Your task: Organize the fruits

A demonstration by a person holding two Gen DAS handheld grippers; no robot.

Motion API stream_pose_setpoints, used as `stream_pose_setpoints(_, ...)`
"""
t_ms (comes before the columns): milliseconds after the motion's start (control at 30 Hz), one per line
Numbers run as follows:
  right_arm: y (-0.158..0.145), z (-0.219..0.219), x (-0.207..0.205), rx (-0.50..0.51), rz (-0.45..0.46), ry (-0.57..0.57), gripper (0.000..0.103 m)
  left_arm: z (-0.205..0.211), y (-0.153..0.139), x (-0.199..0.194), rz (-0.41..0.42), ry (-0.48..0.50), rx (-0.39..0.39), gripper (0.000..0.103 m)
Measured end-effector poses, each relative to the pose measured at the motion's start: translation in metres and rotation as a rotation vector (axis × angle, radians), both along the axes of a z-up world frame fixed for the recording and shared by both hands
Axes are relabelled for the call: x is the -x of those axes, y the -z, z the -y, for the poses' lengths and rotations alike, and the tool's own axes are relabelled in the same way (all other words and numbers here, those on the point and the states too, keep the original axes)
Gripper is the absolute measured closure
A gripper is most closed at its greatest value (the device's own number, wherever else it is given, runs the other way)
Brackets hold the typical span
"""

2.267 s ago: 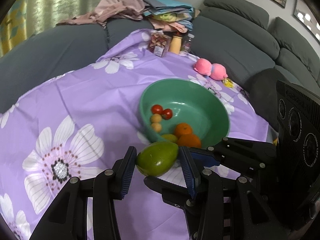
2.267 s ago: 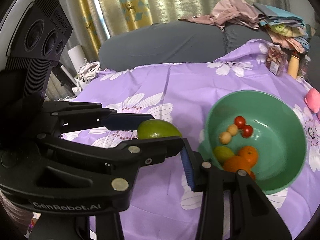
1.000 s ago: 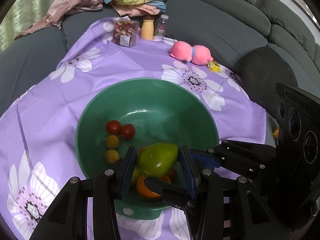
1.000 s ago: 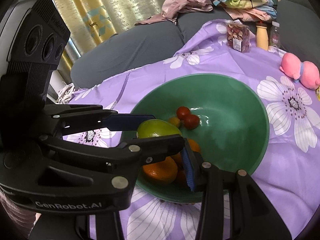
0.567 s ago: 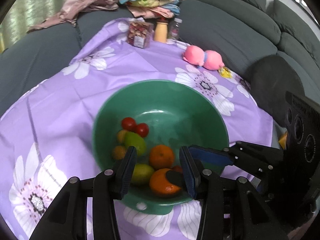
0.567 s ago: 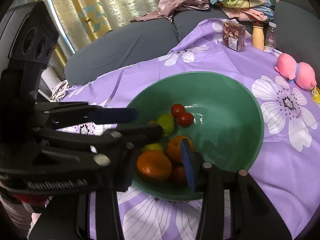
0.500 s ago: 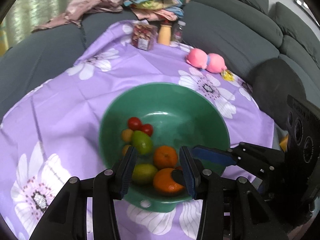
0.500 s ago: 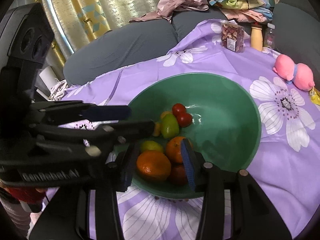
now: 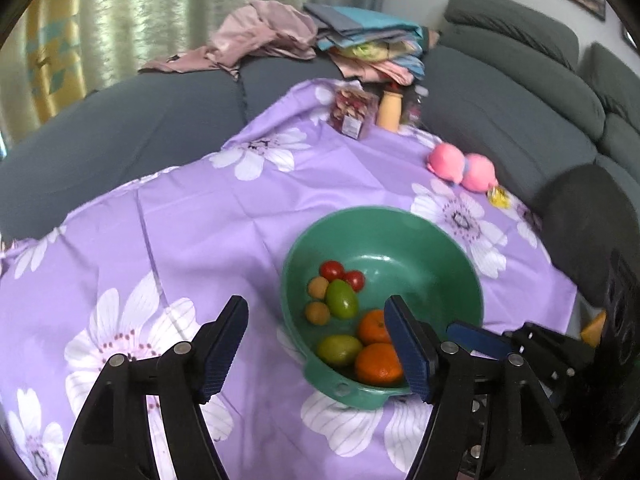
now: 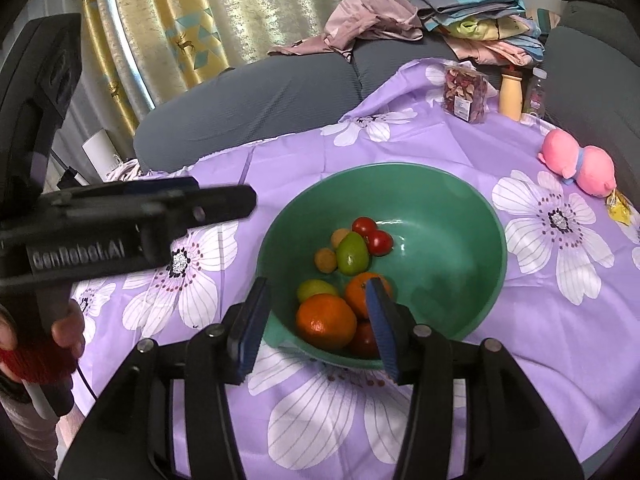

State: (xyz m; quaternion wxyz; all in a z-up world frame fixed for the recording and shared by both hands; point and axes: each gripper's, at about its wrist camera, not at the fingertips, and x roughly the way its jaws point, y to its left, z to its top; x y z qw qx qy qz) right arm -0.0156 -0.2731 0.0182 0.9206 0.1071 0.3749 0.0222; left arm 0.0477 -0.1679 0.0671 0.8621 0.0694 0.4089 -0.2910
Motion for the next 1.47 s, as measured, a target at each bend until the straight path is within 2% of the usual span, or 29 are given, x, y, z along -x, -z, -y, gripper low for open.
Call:
stream_pose_setpoints(100, -0.002, -0.001, 0.002, 0.003, 0.003, 0.001, 0.054, -0.002, -0.002, -0.001, -0.015, 0.001, 0.026, 0.026)
stream_pose_setpoints(567, -0.001, 0.009, 0.005, 0.012, -0.007, 0.029, 0.052, 0.027, 0.016, 0.006, -0.013, 0.053, -0.155, 0.026)
stream_pose_setpoints(667, 0.000, 0.012, 0.006, 0.015, -0.011, 0.038, 0.052, 0.031, 0.018, 0.005, -0.018, 0.066, -0.175, 0.026)
stream_pose_setpoints(800, 0.000, 0.014, 0.005, 0.018, -0.017, 0.041, 0.051, 0.034, 0.018, 0.007, -0.007, 0.081, -0.191, 0.026)
stream_pose_setpoints(900, 0.001, 0.014, 0.005, 0.019, -0.020, 0.043, 0.050, 0.037, 0.020, 0.006, -0.031, 0.092, -0.193, 0.026)
stream_pose_setpoints(1467, 0.004, 0.020, 0.004, 0.026, -0.037, 0.055, 0.049, 0.045, 0.026, 0.003, -0.011, 0.084, -0.261, 0.026)
